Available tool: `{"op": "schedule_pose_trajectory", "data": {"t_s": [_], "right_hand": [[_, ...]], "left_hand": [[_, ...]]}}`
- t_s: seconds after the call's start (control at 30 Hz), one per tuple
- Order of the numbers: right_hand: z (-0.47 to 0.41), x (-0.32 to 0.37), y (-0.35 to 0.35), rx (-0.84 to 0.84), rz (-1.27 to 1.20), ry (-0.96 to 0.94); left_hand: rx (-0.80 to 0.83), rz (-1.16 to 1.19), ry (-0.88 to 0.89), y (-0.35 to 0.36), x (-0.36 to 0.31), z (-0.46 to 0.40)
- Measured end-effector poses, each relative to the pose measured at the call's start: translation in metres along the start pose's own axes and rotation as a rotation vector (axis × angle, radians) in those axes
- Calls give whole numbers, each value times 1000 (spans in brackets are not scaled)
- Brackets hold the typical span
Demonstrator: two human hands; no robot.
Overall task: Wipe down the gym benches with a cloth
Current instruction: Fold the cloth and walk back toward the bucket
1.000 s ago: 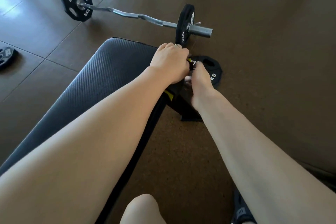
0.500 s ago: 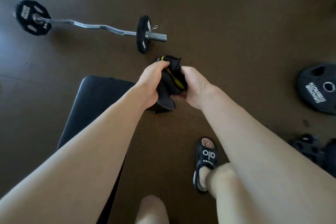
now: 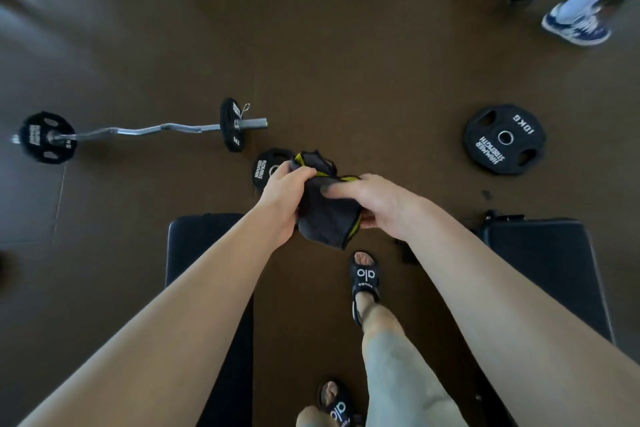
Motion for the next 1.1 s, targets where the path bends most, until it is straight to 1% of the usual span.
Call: {"op": "schedule_pose_trajectory", "data": {"t_s": [0.07, 0.13, 0.23, 0.3, 0.37, 0.43, 0.5, 0.6, 0.77, 0.83, 0.93, 1.0, 1.1], "right_hand": [[16, 4, -15, -69, 64, -6], [30, 8, -31, -106, 21, -20], [55, 17, -55, -109, -32, -22], [73, 22, -70, -113, 14, -12], [89, 26, -84, -117, 50, -33], [102, 28, -96, -130, 67, -41], [114, 27, -105, -136, 68, -44], [135, 21, -118, -218, 0, -55], [180, -2, -129, -409, -222, -77], [196, -17, -127, -474, -275, -55], [223, -41, -116, -530, -376, -50], [242, -61, -106, -559, -452, -44], [272, -95, -90, -650, -572, 2]], "left_hand": [[10, -81, -33, 12, -7, 7], [40, -169, -67, 25, -13, 14], [100, -335, -76, 45, -25, 25], [158, -485, -21, 61, -32, 32], [248, -632, 38, 76, -34, 32], [346, -693, 87, 93, -37, 31], [404, -772, 131, 106, -34, 17], [470, -925, 183, 133, -50, 34], [643, -1225, 357, 172, -75, 78], [708, -1329, 430, 180, -77, 89], [858, -1416, 471, 189, -70, 108], [962, -1424, 503, 196, -64, 126], [1116, -1470, 432, 207, -46, 152]]}}
Point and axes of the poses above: each hand's wrist, its own z-axis away from the middle knuckle, its own y-axis out of the palm, x = y × z, the point moved 1 cm from there along -z, towards the middle knuckle, and after that the axes turned 1 degree about z, right-handed, at the moved point
